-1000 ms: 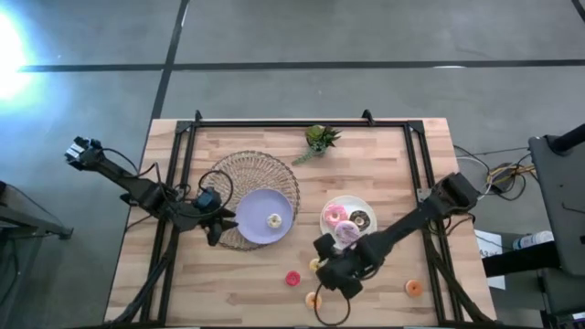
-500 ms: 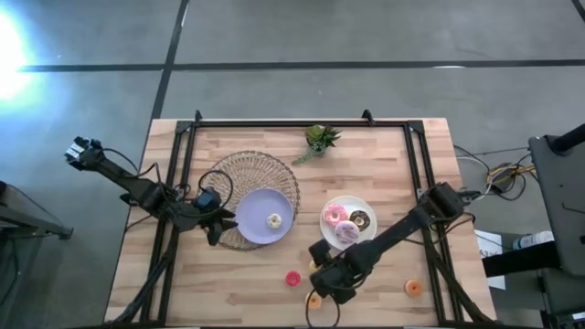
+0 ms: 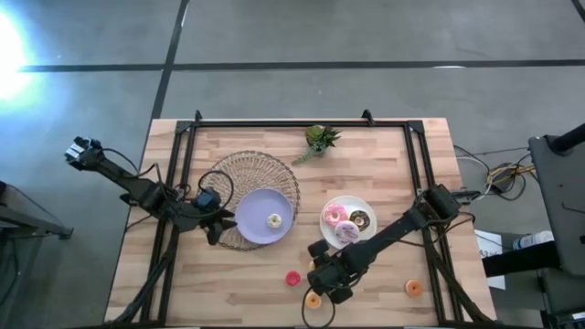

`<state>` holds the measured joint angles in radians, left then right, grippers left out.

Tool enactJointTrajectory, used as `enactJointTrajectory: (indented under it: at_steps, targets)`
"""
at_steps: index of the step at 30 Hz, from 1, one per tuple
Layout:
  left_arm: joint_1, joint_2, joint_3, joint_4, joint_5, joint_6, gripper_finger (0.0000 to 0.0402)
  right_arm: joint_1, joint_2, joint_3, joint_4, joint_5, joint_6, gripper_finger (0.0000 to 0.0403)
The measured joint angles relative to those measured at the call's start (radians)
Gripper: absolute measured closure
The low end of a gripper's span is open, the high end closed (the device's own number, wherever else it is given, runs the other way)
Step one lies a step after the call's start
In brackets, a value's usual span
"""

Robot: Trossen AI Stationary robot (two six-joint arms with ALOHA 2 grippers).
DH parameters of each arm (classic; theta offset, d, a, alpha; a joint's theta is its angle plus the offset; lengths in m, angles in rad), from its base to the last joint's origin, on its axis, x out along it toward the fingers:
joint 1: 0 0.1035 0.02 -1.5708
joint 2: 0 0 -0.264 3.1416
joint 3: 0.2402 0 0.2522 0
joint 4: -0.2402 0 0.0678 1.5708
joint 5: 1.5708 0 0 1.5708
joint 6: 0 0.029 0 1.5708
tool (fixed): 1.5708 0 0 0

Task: Pick & Place donuts
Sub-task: Put the small yellow donut on the purple plate

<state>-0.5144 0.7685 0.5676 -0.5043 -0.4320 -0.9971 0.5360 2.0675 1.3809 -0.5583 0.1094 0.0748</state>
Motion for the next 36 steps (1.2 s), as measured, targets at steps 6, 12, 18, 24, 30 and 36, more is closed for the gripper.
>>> enactJointTrajectory:
  at_steps: [6,12,18,24,30,36]
  targets:
    - [0.000,0.000,0.000,-0.008,0.000,-0.007,0.0240,-0.017,-0.011,-0.001,-0.009,0.016,0.001,0.0291]
    - [0.000,0.000,0.000,-0.011,0.000,-0.003,0.0240,-0.086,-0.032,0.001,-0.040,0.048,0.028,0.0354]
    - [0.000,0.000,0.000,-0.015,0.009,-0.002,0.0240,-0.176,-0.045,0.077,-0.076,0.102,-0.055,0.0389]
    - [-0.007,0.000,0.000,-0.016,0.023,0.005,0.0240,-0.292,-0.056,0.213,-0.086,0.134,-0.216,0.0390]
    - [-0.007,0.000,0.000,-0.015,0.016,0.005,0.0240,-0.446,0.001,0.281,-0.069,0.033,-0.192,0.0390]
    - [-0.007,0.000,0.000,-0.016,0.007,-0.002,0.0240,-0.524,0.110,0.404,-0.066,-0.043,-0.208,0.0390]
